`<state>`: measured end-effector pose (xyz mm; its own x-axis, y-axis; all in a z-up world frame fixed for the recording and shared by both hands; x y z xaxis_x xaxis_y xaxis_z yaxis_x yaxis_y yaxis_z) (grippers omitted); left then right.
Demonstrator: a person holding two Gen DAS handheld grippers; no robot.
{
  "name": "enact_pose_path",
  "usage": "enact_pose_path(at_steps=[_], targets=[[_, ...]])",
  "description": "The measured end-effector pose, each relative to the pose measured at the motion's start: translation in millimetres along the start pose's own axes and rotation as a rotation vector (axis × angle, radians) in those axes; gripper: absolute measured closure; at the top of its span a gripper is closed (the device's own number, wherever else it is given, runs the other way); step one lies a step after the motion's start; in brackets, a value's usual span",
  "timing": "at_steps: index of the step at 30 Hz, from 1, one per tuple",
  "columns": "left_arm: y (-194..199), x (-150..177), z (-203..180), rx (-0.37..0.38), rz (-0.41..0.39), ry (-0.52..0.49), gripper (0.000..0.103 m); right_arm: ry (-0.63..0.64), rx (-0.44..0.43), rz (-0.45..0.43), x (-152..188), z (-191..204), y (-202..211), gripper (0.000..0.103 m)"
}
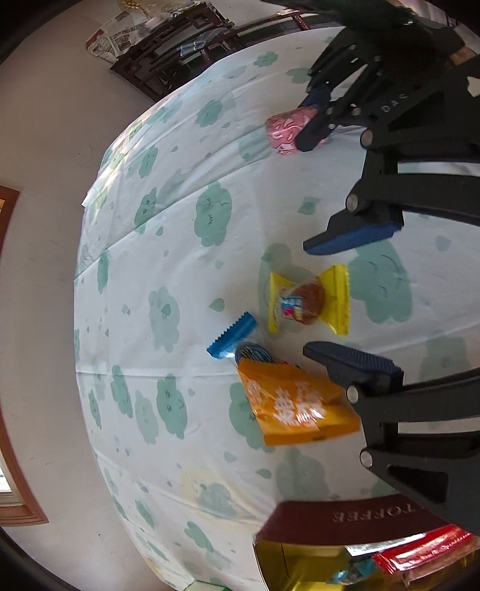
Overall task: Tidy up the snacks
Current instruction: 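Lift the pink candy with the right gripper while the left approaches the yellow candy, then grasp the clear candy with yellow ends using the left gripper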
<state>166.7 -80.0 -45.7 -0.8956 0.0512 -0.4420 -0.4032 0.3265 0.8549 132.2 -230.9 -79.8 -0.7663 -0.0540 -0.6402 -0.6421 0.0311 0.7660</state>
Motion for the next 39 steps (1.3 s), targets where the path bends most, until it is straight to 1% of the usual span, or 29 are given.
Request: enact_pose_path(at_steps=[4,7,8,9,12,15,20,34,39], targets=[[-9.5,-3.2,-2.2,-0.009,0.019,-0.013,0.064,-0.011,-0.012,0.000,0.6,-2.5,0.3,0.078],[-14.7,-3.6,-0.8,-0.003,0.030,-0.005,0.065,-0.014,-0.014,0.000,0.8,-3.0,0.3,0.078],[-16.1,-3.5,0.2,-0.004,0.034,-0.002,0.067,-0.014,-0.014,0.000,0.8,-2.7,0.2,0.078],[-17.3,-3.4,1.1,-0.005,0.037,0.000,0.073,-0.014,-0.013,0.000,0.8,-2.3,0.2,0.078],[-20.7,-1.4,5.2,0.010,0.058,0.016,0.076,-0.014,-0.013,0.000,0.7,-1.3,0.1,0.078],[-18.0,3.1,4.1,0.007,0.055,-0.003,0.081,-0.012,-0.010,0.000,0.8,-0.2,0.2,0.078],[-11.5,13.8,4.1,0.001,0.055,-0.011,0.081,-0.008,-0.004,0.000,1.0,-0.4,-0.1,0.078],[10.8,44.2,7.0,-0.004,0.058,0.008,0.081,0.013,0.026,0.000,0.9,7.6,0.3,0.078],[22.1,51.5,7.7,-0.015,0.035,0.008,0.081,0.017,0.032,0.000,0.7,9.2,-0.4,0.078]])
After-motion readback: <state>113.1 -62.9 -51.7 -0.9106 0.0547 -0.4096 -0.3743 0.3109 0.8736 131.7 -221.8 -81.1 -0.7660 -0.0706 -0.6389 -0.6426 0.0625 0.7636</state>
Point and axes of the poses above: each gripper's, at about its wrist camera, not at the fingertips, and y roughly against the way its jaws point, z to its left, x to its underside, the point moved 1 cm from there along -y, roughly the way its jaws point, and after that the axes turned 9 degrees about x, right-handed, at the moved point
